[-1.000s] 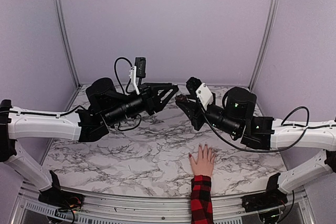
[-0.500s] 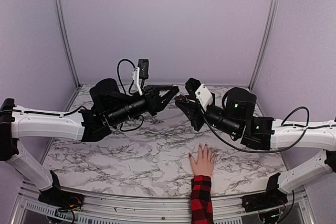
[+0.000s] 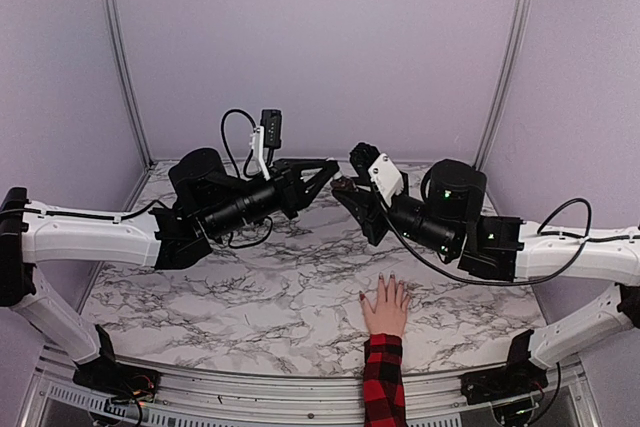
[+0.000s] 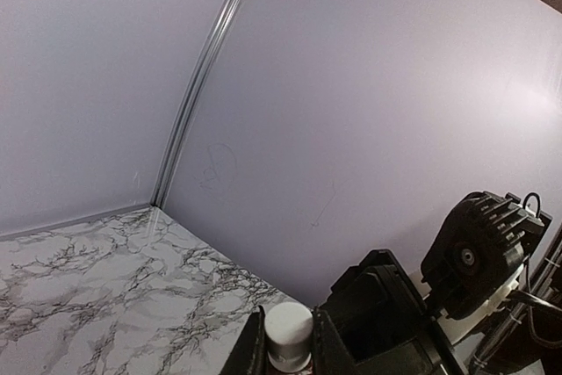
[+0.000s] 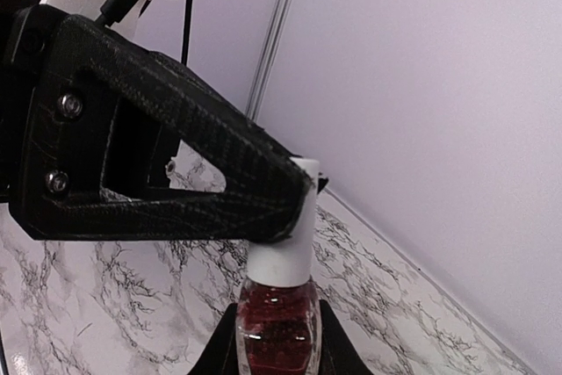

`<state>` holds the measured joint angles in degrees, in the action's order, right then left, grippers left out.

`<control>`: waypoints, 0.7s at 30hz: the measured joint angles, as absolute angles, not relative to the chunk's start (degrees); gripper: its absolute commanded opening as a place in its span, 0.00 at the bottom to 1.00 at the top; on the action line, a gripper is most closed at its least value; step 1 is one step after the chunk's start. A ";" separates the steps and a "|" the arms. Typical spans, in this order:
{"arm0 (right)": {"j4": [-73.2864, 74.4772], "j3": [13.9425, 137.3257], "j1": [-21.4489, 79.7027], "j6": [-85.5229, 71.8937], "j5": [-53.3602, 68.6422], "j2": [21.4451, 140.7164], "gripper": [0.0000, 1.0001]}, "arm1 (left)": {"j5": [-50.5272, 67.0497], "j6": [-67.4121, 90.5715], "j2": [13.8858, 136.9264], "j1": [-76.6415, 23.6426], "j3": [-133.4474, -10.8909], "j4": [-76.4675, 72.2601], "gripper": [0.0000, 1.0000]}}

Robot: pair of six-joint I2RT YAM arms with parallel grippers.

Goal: Paint the nails
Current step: Screw the nail polish bottle cap onto the nail polish bottle.

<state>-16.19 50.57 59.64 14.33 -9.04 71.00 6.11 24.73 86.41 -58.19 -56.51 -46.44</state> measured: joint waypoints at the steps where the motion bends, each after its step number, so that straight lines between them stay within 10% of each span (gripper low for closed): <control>1: -15.81 50.89 59.64 14.20 -9.17 71.16 0.00 | 5.96 24.53 86.46 -58.17 -56.51 -46.50 0.05; 21: -14.39 50.96 54.24 8.91 9.47 68.25 0.00 | 14.24 19.88 87.83 -57.39 -56.53 -52.36 0.00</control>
<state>-14.39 50.96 54.24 8.91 9.47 68.25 14.24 19.88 87.83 -57.39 -56.53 -52.36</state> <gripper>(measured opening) 0.216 0.129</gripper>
